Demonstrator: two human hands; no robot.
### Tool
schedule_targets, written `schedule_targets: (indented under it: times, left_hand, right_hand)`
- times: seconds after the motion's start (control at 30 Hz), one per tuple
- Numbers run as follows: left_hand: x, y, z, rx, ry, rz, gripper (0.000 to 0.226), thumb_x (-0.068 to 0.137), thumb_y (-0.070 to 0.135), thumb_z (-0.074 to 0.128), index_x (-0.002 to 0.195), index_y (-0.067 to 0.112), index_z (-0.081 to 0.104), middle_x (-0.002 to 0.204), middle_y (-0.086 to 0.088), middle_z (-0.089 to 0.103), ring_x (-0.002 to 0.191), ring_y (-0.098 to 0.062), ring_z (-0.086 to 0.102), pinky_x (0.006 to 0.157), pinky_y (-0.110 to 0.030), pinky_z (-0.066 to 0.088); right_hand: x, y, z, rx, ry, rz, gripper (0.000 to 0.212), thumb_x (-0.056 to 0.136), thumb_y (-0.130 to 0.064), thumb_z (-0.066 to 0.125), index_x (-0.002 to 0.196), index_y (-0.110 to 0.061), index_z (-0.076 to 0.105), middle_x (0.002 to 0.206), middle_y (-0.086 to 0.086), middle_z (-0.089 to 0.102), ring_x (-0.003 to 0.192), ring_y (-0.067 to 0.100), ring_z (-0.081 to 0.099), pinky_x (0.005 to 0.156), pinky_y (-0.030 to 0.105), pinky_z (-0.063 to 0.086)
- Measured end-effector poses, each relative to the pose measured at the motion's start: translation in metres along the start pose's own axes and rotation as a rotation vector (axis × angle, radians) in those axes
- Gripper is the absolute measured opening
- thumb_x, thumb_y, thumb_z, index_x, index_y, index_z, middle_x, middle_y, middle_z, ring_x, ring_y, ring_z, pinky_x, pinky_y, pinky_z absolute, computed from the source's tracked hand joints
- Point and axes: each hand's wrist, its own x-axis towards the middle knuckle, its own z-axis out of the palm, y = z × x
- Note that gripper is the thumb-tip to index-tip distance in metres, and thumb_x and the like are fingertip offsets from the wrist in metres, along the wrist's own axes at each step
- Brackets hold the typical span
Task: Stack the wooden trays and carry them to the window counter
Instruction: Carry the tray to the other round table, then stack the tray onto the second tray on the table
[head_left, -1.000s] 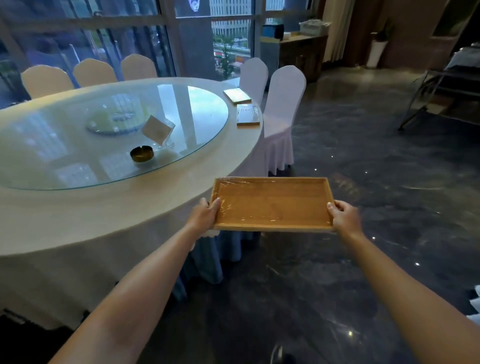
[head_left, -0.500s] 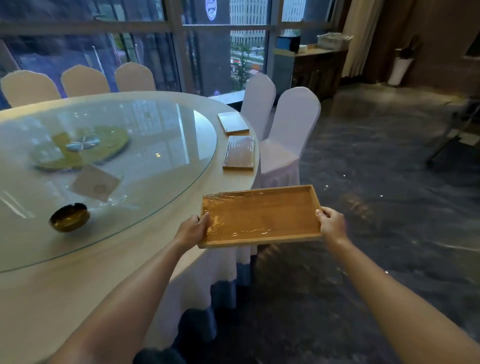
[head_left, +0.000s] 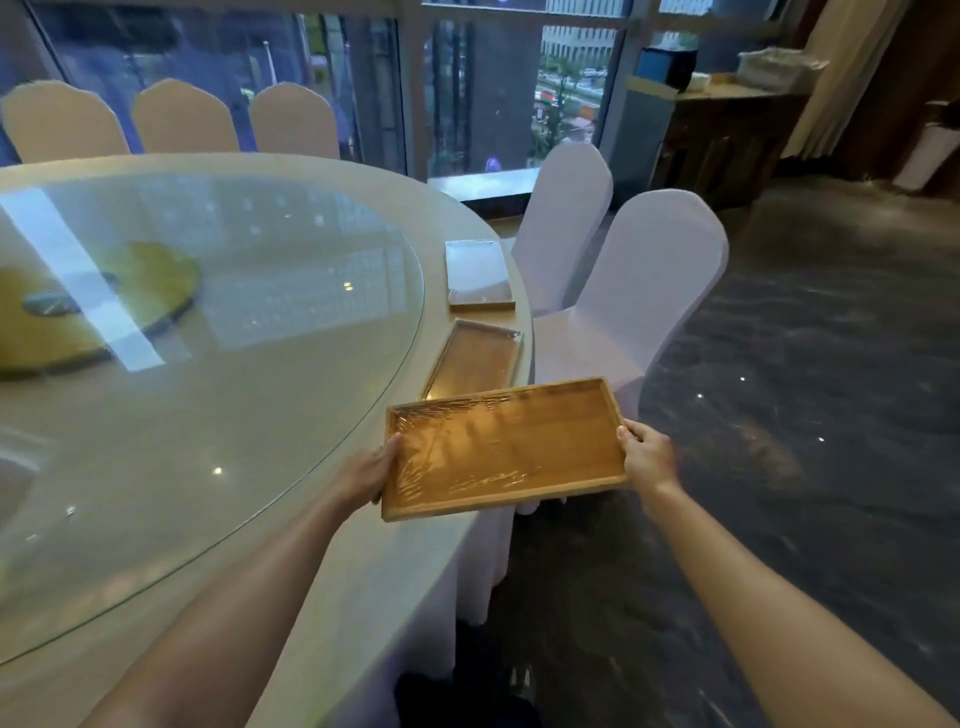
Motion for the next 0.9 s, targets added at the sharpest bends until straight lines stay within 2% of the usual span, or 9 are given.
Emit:
schedule_targets:
  times: [0.13, 0.23, 0.3, 0.37, 0.53, 0.67, 0.73, 0.83, 0.9]
  left_hand:
    - [0.052, 0.028, 0.004, -0.034, 0.091, -0.015, 0.051, 0.096, 0.045, 0.026, 0.065, 0.014, 0.052, 0.060, -0.004, 0.051, 0.052, -0.019, 0.047, 0.046, -0.026, 0.035]
    - [0.077, 0.036, 0.008, 0.015, 0.150, -0.084, 0.054, 0.097, 0.044, 0.024, 0.072, 0.010, 0.057, 0.068, -0.006, 0.057, 0.056, -0.016, 0.050, 0.050, -0.028, 0.037]
    - [0.089, 0.035, 0.013, 0.027, 0.191, -0.142, 0.054, 0.097, 0.044, 0.022, 0.070, 0.011, 0.056, 0.070, -0.006, 0.058, 0.062, -0.018, 0.053, 0.056, -0.030, 0.039]
    - [0.096, 0.032, 0.021, 0.023, 0.253, -0.198, 0.054, 0.096, 0.044, 0.022, 0.063, 0.015, 0.051, 0.067, -0.003, 0.057, 0.067, -0.021, 0.057, 0.061, -0.031, 0.042]
    - [0.105, 0.028, 0.047, 0.063, 0.411, -0.388, 0.055, 0.097, 0.044, 0.020, 0.055, 0.019, 0.044, 0.058, 0.002, 0.051, 0.064, -0.021, 0.054, 0.062, -0.030, 0.039]
    - [0.107, 0.035, 0.070, 0.097, 0.531, -0.607, 0.055, 0.096, 0.045, 0.018, 0.065, 0.015, 0.050, 0.069, -0.005, 0.057, 0.069, -0.023, 0.056, 0.065, -0.032, 0.041]
    - [0.105, 0.044, 0.085, 0.102, 0.580, -0.711, 0.054, 0.097, 0.045, 0.018, 0.074, 0.012, 0.054, 0.078, -0.008, 0.060, 0.074, -0.026, 0.057, 0.067, -0.033, 0.043]
    - [0.105, 0.057, 0.108, 0.080, 0.632, -0.807, 0.050, 0.097, 0.045, 0.018, 0.073, 0.015, 0.050, 0.076, -0.005, 0.058, 0.071, -0.021, 0.056, 0.065, -0.030, 0.041]
    - [0.108, 0.065, 0.117, 0.060, 0.657, -0.854, 0.050, 0.097, 0.044, 0.018, 0.069, 0.016, 0.048, 0.076, -0.005, 0.058, 0.073, -0.022, 0.057, 0.067, -0.031, 0.043]
  right_hand:
    - [0.085, -0.021, 0.021, -0.003, -0.107, 0.016, 0.032, 0.096, -0.015, 0.040, 0.116, 0.000, 0.061, 0.091, 0.008, 0.067, 0.072, 0.007, 0.057, 0.065, 0.027, 0.049]
    - [0.134, -0.033, 0.037, -0.048, -0.213, -0.018, 0.031, 0.096, -0.013, 0.040, 0.109, 0.005, 0.062, 0.107, 0.025, 0.066, 0.091, 0.031, 0.063, 0.080, 0.044, 0.050]
    - [0.165, -0.037, 0.052, -0.073, -0.292, -0.044, 0.030, 0.095, -0.014, 0.040, 0.108, 0.003, 0.062, 0.102, 0.022, 0.067, 0.100, 0.036, 0.061, 0.089, 0.048, 0.046]
    - [0.194, -0.039, 0.069, -0.115, -0.380, -0.081, 0.030, 0.095, -0.015, 0.041, 0.111, -0.002, 0.063, 0.096, 0.009, 0.065, 0.092, 0.025, 0.058, 0.085, 0.042, 0.046]
    - [0.254, -0.041, 0.120, -0.143, -0.640, -0.109, 0.032, 0.095, -0.015, 0.041, 0.119, -0.003, 0.060, 0.100, 0.006, 0.061, 0.091, 0.018, 0.053, 0.079, 0.031, 0.042]
    - [0.290, -0.048, 0.158, -0.188, -0.855, -0.148, 0.030, 0.096, -0.019, 0.040, 0.117, -0.011, 0.061, 0.084, -0.002, 0.061, 0.072, 0.009, 0.052, 0.062, 0.023, 0.043]
    - [0.304, -0.052, 0.170, -0.249, -0.966, -0.177, 0.033, 0.096, -0.021, 0.039, 0.122, -0.011, 0.058, 0.090, 0.000, 0.060, 0.078, 0.014, 0.053, 0.071, 0.026, 0.045]
    - [0.320, -0.056, 0.182, -0.340, -1.082, -0.225, 0.030, 0.096, -0.024, 0.039, 0.120, -0.018, 0.056, 0.075, -0.007, 0.051, 0.084, 0.019, 0.048, 0.068, 0.023, 0.040]
    - [0.327, -0.060, 0.185, -0.375, -1.143, -0.251, 0.031, 0.095, -0.023, 0.040, 0.122, -0.017, 0.055, 0.087, -0.002, 0.055, 0.091, 0.021, 0.048, 0.081, 0.032, 0.045]
